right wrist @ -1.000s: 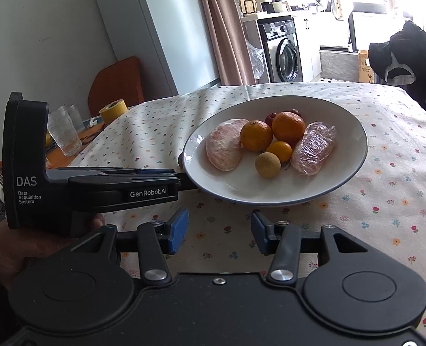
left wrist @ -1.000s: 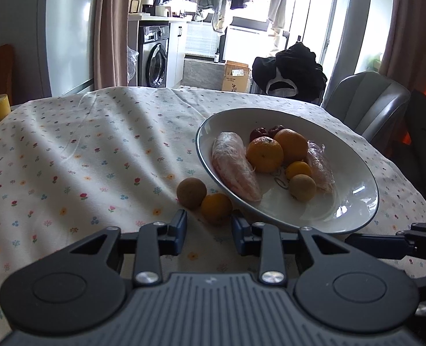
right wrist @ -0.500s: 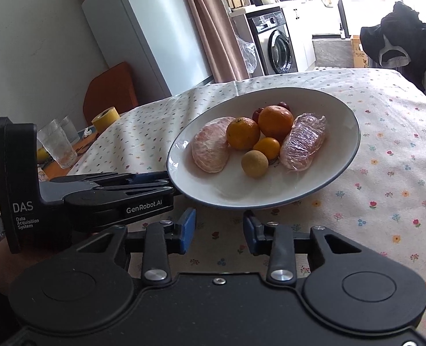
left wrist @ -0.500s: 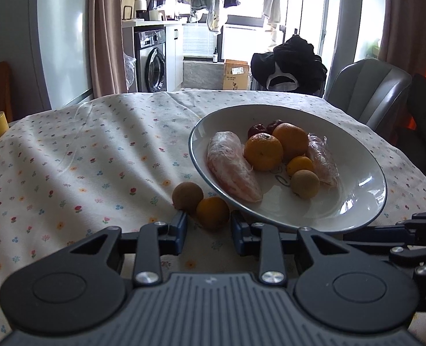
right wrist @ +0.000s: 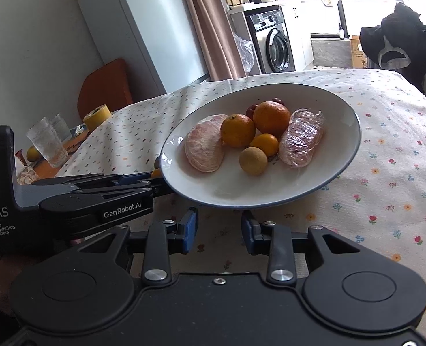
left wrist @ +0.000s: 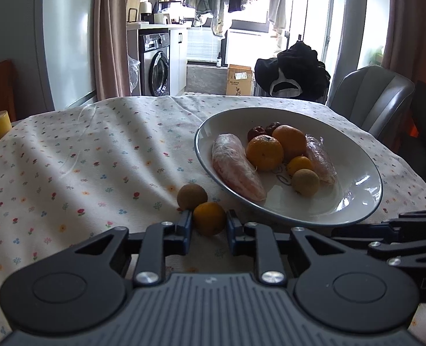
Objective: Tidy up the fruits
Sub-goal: 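Grasp a small mandarin with the left tool while the right tool grasps the other kiwi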
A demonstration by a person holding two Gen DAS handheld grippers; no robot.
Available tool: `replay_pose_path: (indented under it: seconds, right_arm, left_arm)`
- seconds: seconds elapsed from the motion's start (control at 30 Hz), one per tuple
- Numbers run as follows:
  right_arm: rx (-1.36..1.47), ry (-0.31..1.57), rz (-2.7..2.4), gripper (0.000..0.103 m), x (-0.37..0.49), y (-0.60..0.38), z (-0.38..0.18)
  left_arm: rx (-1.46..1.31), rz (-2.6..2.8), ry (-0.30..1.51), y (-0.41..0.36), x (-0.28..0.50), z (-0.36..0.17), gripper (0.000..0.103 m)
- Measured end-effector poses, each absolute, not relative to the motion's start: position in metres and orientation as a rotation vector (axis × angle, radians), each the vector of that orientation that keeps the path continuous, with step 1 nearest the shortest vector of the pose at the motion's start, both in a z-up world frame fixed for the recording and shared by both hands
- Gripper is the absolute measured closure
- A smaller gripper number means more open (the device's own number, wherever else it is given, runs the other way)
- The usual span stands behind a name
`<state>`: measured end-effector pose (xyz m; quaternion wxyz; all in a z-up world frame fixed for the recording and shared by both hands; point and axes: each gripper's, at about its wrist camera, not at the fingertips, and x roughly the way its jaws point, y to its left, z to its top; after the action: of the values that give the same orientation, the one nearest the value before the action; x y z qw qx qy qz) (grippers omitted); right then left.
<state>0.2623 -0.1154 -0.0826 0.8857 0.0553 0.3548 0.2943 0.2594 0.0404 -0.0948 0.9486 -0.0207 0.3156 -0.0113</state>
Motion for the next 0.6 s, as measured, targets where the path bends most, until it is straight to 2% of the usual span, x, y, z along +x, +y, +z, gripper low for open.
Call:
replay_pose_path:
  seconds: [0.6]
  right_arm:
    - [0.047,0.736,0.66,0.068,0.261,-0.036,-0.076]
  left_arm:
    - [-0.16,0.067,0.621,0.104,0.221,-0.082,0.081]
